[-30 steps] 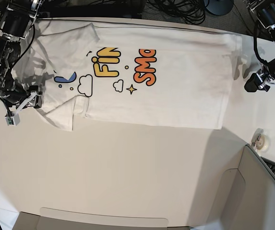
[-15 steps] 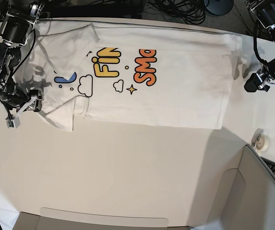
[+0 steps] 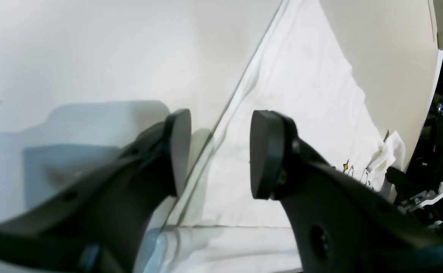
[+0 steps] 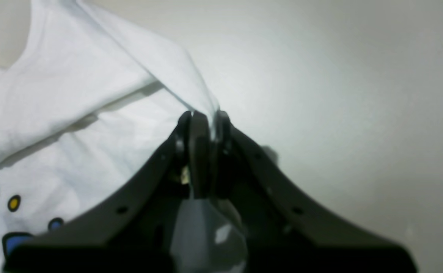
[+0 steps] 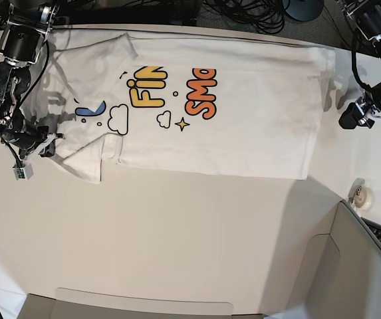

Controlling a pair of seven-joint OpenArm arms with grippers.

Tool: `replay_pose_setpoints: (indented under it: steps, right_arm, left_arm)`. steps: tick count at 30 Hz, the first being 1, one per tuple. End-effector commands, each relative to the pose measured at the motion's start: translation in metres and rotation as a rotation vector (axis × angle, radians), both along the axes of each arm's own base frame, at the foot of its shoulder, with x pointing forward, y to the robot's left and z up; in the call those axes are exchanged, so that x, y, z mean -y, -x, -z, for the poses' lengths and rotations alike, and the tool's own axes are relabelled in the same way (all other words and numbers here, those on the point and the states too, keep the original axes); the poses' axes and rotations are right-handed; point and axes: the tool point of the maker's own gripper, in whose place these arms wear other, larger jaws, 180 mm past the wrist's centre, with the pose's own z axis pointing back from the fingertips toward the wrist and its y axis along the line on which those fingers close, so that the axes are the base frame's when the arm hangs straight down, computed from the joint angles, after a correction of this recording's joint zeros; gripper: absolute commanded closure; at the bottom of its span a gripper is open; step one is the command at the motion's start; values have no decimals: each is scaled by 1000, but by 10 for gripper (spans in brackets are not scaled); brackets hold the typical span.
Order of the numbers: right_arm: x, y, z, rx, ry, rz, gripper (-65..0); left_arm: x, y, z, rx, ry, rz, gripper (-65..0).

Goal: Layout the t-shirt on the table in an organized manner, then fold the t-shirt properly
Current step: 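Grasp the shirt edge near the sleeve with the right gripper, then lower the left gripper and grasp the shirt's side edge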

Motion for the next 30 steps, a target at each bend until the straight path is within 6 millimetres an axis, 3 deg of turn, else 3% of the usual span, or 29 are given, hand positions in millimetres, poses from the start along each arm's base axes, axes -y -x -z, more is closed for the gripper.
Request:
replay_pose_setpoints:
  steps: [1, 3, 8, 14, 30]
  right_arm:
    - [8, -3, -8, 7, 32, -10, -3]
    - [7, -3, -8, 9, 31, -11, 0]
    - [6, -4, -9, 11, 33, -13, 0]
    - [6, -3, -8, 8, 32, -14, 0]
    - [4, -3, -8, 9, 27, -15, 0]
  left_arm:
    - [-9, -20, -26, 81, -21, -4, -253]
    - [-8, -36, -33, 117, 8, -13, -254]
    - [12, -70, -9, 126, 139, 50, -255]
    - [37, -95, 8, 98, 244, 84, -255]
    - [59, -126, 27, 141, 99, 85, -253]
